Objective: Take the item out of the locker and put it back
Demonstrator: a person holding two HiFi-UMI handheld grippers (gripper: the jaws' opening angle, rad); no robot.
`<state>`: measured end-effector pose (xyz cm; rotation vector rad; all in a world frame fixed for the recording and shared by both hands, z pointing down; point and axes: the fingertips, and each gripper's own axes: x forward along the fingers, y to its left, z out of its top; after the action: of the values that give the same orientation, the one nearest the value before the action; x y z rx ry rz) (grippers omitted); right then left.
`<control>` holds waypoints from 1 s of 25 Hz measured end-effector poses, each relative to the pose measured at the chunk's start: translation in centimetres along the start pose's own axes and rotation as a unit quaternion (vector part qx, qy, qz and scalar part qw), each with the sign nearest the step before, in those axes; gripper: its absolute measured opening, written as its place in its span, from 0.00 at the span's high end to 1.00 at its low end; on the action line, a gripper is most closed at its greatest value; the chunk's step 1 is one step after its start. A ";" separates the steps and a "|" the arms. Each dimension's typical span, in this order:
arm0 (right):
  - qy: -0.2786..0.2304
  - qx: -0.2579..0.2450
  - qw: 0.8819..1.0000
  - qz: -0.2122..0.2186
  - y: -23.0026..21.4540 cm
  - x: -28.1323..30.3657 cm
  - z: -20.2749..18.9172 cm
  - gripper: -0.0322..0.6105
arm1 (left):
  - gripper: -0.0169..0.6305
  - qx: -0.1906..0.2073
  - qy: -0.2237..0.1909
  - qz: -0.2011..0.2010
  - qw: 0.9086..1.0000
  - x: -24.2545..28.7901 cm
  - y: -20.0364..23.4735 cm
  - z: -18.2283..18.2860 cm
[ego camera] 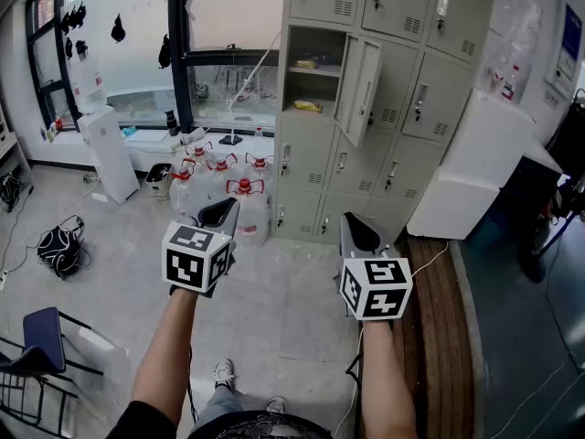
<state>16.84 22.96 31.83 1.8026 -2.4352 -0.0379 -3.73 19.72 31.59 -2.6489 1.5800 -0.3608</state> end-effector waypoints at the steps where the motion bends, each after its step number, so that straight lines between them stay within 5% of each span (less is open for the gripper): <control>1: -0.001 0.000 1.000 -0.001 0.0 -0.2 0.0 0.91 | 0.97 0.000 0.000 0.000 1.000 -0.2 0.0 0.0; 9: -0.006 0.006 1.000 -0.007 0.0 -0.7 0.0 0.90 | 0.97 -0.005 0.002 -0.002 1.000 -0.4 -0.3 -0.2; 25: -0.001 0.003 1.000 -0.001 -0.1 -1.0 0.0 0.65 | 0.97 0.000 0.003 -0.014 1.000 0.4 -1.7 0.0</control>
<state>17.21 23.94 31.76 1.8084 -2.4374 -0.0335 -2.06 20.21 31.95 -2.6741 1.5467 -0.3708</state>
